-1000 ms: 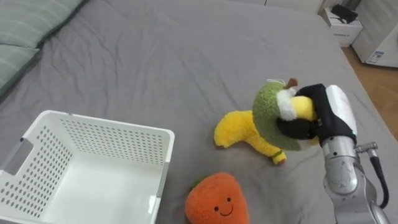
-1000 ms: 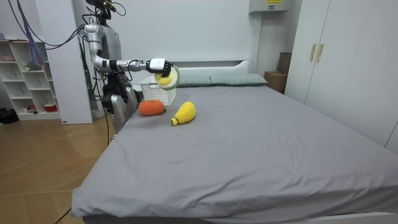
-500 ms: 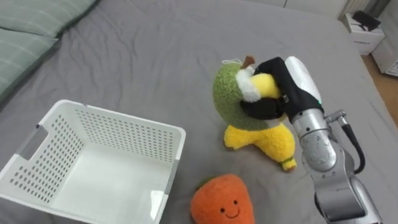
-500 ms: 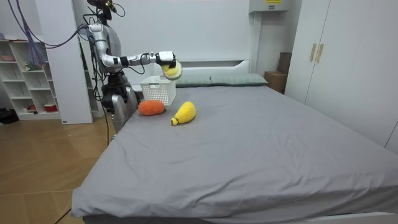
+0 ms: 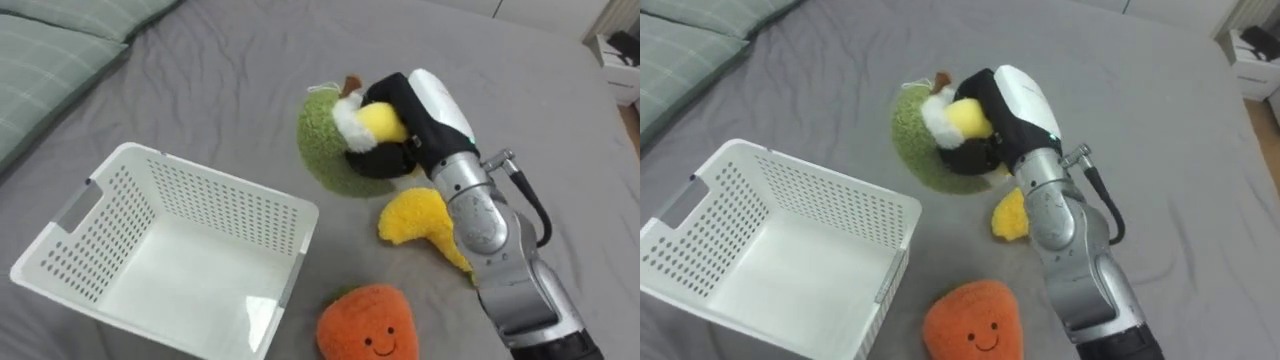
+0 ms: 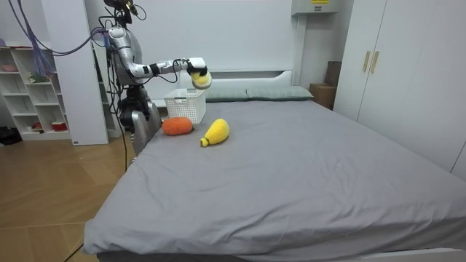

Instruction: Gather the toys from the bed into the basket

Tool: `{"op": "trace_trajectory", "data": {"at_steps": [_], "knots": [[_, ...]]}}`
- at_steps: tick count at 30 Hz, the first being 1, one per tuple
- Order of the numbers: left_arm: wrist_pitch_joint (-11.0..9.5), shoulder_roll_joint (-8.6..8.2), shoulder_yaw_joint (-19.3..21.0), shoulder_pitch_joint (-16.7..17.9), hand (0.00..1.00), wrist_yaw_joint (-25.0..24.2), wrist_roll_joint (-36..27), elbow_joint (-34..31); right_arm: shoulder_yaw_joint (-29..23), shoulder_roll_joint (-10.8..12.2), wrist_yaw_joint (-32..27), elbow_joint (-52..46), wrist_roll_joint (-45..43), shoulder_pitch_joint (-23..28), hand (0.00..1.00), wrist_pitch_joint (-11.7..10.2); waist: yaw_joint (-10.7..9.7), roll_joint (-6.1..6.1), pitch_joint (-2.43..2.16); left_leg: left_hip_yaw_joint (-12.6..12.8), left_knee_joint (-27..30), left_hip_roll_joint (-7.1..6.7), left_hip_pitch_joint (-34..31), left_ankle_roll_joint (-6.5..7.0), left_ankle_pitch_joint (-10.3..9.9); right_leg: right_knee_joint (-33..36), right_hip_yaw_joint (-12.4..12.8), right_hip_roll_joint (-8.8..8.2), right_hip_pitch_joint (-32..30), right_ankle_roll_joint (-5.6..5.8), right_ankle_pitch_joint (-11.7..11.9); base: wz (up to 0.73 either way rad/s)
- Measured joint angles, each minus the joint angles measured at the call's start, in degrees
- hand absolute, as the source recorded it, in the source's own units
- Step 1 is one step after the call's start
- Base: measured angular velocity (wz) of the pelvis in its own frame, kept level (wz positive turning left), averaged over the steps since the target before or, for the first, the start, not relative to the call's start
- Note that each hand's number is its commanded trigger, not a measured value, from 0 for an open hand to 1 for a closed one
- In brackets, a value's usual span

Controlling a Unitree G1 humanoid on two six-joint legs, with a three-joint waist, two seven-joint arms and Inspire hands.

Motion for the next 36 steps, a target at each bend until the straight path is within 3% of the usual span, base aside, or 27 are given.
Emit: {"op": "trace_trajectory", "data": {"at_steps": [6,10,15,18,21,25,29,36], "knots": [[0.13,-0.1,-0.06,-0.51,0.0,0.0,0.07,-0.22,3.38,1.01,1.92,0.0,0.25,-0.92,1.0,0.96,1.9,-0.12,-0.08,-0.2,0.0,-0.03,-0.11,0.02,0.04,0.0,-0.22,-0.04,-0.01,0.0,0.0,0.01],[0.25,-0.15,-0.06,-0.63,0.0,-0.01,0.12,-1.46,5.41,1.42,2.69,-0.01,0.12,-0.97,1.0,1.72,3.23,-0.62,-0.42,-0.58,0.01,-0.08,-0.22,0.01,0.05,-0.01,-0.55,-0.05,-0.05,0.0,0.0,0.02],[0.28,-0.09,-0.08,-1.44,0.0,-0.02,0.19,-1.45,8.58,2.03,3.76,0.0,0.27,-2.93,0.97,2.35,3.5,-1.28,-0.66,-1.38,0.02,-0.19,-0.46,-0.05,0.3,-0.02,-2.29,-0.22,0.02,0.0,0.0,0.08],[0.24,-0.09,-0.09,-2.09,0.0,-0.02,0.2,-1.45,9.84,2.34,4.07,0.0,0.3,-3.8,0.73,2.37,4.56,-1.65,-0.51,-1.45,-0.01,-0.19,-0.43,-0.1,0.37,-0.01,-3.1,-0.29,0.07,-0.02,0.01,0.0],[0.23,0.14,-0.59,-2.45,0.0,0.0,0.21,-1.45,10.54,2.93,4.57,0.0,0.81,-3.8,0.57,2.55,6.2,-2.06,-0.22,-1.61,0.0,-0.21,-0.48,-0.09,0.39,-0.02,-3.83,-0.38,0.06,-0.04,0.03,0.01],[0.27,0.51,-1.24,-2.46,0.0,-0.01,0.21,-1.38,12.23,4.13,6.62,0.06,0.67,-3.8,0.0,2.98,6.69,-2.82,0.18,-2.07,-0.02,-0.34,-1.14,-0.08,0.37,-0.07,-4.51,-0.53,-0.14,-0.05,0.03,0.06],[0.29,0.54,-1.31,-3.34,0.0,-0.59,0.22,-1.4,12.8,4.54,6.78,0.36,0.67,-3.81,0.0,2.98,7.8,-2.89,0.16,-2.3,0.01,-0.47,-1.75,-0.01,0.43,-0.02,-4.59,-0.61,-0.64,-0.05,0.03,0.01],[0.28,1.3,-1.27,-4.01,0.0,-1.57,0.33,-1.94,14.34,4.33,7.23,0.52,0.18,-3.8,0.0,3.01,7.92,-2.92,0.28,-3.26,0.77,-0.65,-2.69,0.01,0.44,-0.19,-5.51,-0.74,-0.94,-0.04,0.03,0.08]]}}
